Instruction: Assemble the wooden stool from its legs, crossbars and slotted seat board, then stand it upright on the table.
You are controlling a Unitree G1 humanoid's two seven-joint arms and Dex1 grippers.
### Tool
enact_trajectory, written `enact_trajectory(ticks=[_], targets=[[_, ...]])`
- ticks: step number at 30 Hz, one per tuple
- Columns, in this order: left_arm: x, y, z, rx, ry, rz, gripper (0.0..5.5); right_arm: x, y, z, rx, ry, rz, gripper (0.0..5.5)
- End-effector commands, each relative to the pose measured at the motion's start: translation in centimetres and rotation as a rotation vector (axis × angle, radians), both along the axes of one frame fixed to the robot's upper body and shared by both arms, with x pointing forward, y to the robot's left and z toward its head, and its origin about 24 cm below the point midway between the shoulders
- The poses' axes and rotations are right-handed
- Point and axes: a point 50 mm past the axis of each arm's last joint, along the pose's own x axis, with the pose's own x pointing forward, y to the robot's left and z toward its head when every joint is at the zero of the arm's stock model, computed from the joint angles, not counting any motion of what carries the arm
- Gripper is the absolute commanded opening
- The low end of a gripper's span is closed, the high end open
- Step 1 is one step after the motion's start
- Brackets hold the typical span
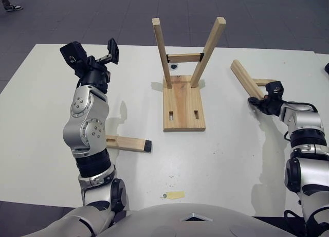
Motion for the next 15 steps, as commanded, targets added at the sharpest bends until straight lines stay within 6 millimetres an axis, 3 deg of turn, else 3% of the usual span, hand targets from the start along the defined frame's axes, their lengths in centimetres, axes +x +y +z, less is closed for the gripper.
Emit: enact_trajectory(ticks=[1, 6, 15], targets=[[0.25, -0.1, 0.24, 0.007, -0.001, -0.009, 5.4, 0.3, 0.22, 0.34, 0.015, 0.005, -0.006, 1.77], [0.34, -0.13, 0.29, 0.006, -0.004, -0.009, 5.4, 0.37, 0.31, 0.46, 0.022, 0.003, -0.005, 1.04], [0.45, 0.02, 0.31, 0.011, -0.001, -0.009, 5.4, -0.23, 0.0, 0.78, -0.022, -0.126, -0.059, 1.03]])
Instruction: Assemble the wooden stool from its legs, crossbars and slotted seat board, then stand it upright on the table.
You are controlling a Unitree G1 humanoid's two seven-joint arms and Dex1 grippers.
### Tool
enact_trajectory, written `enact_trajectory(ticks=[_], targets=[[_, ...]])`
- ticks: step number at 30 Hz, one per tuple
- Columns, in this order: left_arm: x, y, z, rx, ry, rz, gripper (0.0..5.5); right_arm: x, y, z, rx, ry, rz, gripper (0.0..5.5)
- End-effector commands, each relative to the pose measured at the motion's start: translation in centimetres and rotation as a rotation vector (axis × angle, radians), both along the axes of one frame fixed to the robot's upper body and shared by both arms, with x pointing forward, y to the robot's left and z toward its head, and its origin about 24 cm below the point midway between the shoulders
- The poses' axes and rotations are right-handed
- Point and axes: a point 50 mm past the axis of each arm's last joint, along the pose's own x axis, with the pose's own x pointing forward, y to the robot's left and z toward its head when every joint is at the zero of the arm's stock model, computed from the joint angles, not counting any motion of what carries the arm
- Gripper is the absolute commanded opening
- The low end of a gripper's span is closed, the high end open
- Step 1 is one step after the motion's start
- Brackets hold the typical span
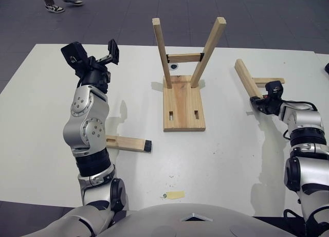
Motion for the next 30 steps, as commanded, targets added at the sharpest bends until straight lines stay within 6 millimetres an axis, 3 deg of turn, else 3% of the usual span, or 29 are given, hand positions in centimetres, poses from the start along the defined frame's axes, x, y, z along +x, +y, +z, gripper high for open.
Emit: enact_trajectory(ticks=[1, 5, 9, 11, 13, 15, 17, 20, 25, 30], targets=[[0.3, 0.0, 0.5, 0.008, -0.012, -0.008, 5.4, -0.4, -0.1, 1.0, -0.049, -0.156, -0.052, 1.03], [0.4, 0.0, 0.6, 0.016, -0.008, -0.016, 5.4, -1.1, 0.4, 4.0, -0.07, -0.437, -0.127, 1.03], [0.0, 2.0, 1.8, -0.07, -0.043, -0.033, 5.4, -2.9, 2.0, 10.3, -0.116, -0.877, -0.057, 1.03], [-0.5, 1.9, 3.7, -0.2, -0.13, -0.211, 5.4, -3.6, 4.8, 13.7, -0.161, -1.043, 0.106, 1.03], [-1.9, 0.6, 6.6, -0.288, -0.263, -0.476, 5.4, -4.2, 7.0, 16.4, -0.17, -1.16, 0.235, 1.03], [-3.5, -0.6, 9.2, -0.345, -0.368, -0.695, 5.4, -4.6, 9.0, 18.7, -0.173, -1.254, 0.342, 1.03], [-3.9, -1.4, 10.7, -0.41, -0.377, -0.801, 5.4, -4.5, 11.6, 20.4, -0.19, -1.329, 0.456, 1.03], [-3.0, -2.4, 11.2, -0.48, -0.294, -0.856, 5.4, -4.5, 15.1, 21.1, -0.168, -1.384, 0.565, 1.03], [-3.1, -3.4, 12.4, -0.598, -0.269, -0.931, 5.4, -4.7, 19.2, 19.5, -0.212, -1.401, 0.691, 1.03], [-2.9, -5.6, 12.4, -0.721, -0.191, -0.975, 5.4, -4.5, 20.3, 17.6, -0.325, -1.403, 0.64, 1.03]])
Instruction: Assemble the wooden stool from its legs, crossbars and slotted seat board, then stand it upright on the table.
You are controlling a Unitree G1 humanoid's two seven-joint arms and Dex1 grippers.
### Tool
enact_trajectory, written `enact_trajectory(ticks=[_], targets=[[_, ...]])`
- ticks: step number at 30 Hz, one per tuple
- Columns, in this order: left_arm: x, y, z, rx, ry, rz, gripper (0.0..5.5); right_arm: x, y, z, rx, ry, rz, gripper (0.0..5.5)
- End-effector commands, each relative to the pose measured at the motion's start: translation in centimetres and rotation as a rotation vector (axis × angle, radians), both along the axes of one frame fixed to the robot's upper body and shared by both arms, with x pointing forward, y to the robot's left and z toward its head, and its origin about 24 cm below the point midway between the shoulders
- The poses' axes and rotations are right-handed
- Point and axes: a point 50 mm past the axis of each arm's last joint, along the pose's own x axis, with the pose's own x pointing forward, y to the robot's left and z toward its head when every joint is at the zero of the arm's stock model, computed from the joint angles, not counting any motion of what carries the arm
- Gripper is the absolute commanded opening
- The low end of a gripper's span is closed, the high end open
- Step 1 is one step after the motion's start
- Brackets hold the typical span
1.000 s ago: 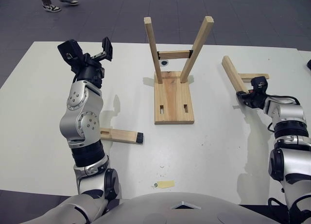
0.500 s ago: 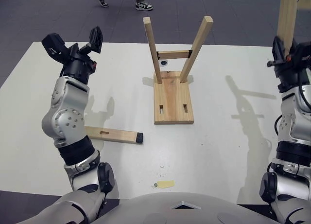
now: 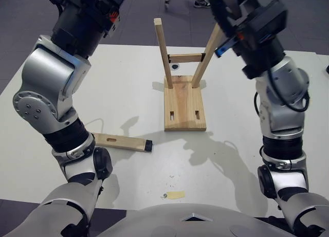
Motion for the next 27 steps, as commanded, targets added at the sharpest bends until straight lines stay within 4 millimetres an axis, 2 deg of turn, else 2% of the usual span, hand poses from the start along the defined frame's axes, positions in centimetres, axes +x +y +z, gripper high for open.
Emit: enact_trajectory(ticks=[1, 7, 15, 25, 27], targets=[[0.3, -1.4, -0.1, -0.005, 0.065, -0.035, 5.4, 0.6, 0.0, -1.2, 0.017, -0.002, -0.106, 1.03], [0.6, -1.2, -0.9, 0.023, 0.124, -0.009, 5.4, 1.2, -0.2, -1.9, -0.056, -0.133, -0.305, 1.03], [2.0, 1.0, 0.3, -0.191, 0.179, 0.108, 5.4, 0.9, -0.2, -3.7, -0.226, -0.342, -0.467, 1.03], [1.9, -0.4, -0.3, -0.147, 0.194, 0.074, 5.4, 1.0, 0.2, -4.5, -0.316, -0.448, -0.507, 1.03], [2.0, -0.3, -0.4, -0.15, 0.202, 0.082, 5.13, 1.0, 0.1, -4.6, -0.326, -0.455, -0.51, 1.03]])
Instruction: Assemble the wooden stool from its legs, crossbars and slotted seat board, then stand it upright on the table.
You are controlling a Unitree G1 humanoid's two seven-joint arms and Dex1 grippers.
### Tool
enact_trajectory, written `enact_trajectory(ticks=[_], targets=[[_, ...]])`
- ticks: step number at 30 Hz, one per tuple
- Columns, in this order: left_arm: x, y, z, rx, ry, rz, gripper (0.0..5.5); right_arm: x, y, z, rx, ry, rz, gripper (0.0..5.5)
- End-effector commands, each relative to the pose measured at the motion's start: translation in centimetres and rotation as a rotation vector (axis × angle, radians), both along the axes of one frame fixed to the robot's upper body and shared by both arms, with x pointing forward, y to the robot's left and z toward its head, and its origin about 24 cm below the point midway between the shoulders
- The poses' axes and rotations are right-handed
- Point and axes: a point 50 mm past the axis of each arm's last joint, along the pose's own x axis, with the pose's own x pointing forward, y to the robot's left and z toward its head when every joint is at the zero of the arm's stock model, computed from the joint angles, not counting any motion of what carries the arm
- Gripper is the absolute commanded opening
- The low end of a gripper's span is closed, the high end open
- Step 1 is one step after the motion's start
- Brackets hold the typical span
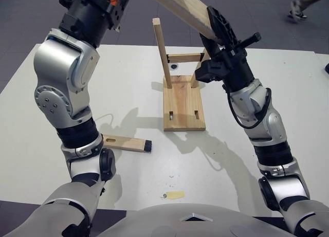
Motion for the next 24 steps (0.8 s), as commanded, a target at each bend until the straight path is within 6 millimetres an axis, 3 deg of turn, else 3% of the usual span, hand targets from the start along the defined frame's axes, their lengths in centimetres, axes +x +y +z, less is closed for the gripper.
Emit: enact_trajectory(ticks=[1, 20, 24], targets=[[0.01, 0.0, -0.06, 0.007, 0.009, 0.015, 4.9, -0.02, -0.07, 0.04, -0.024, -0.023, -0.004, 1.03], [0.39, 0.65, -0.86, 0.037, 0.028, 0.086, 1.57, 0.56, -0.01, -0.56, -0.062, -0.015, -0.03, 1.03], [0.47, 0.74, -0.95, 0.046, 0.021, 0.101, 1.24, 0.58, 0.11, -0.58, -0.058, -0.014, -0.031, 1.03]])
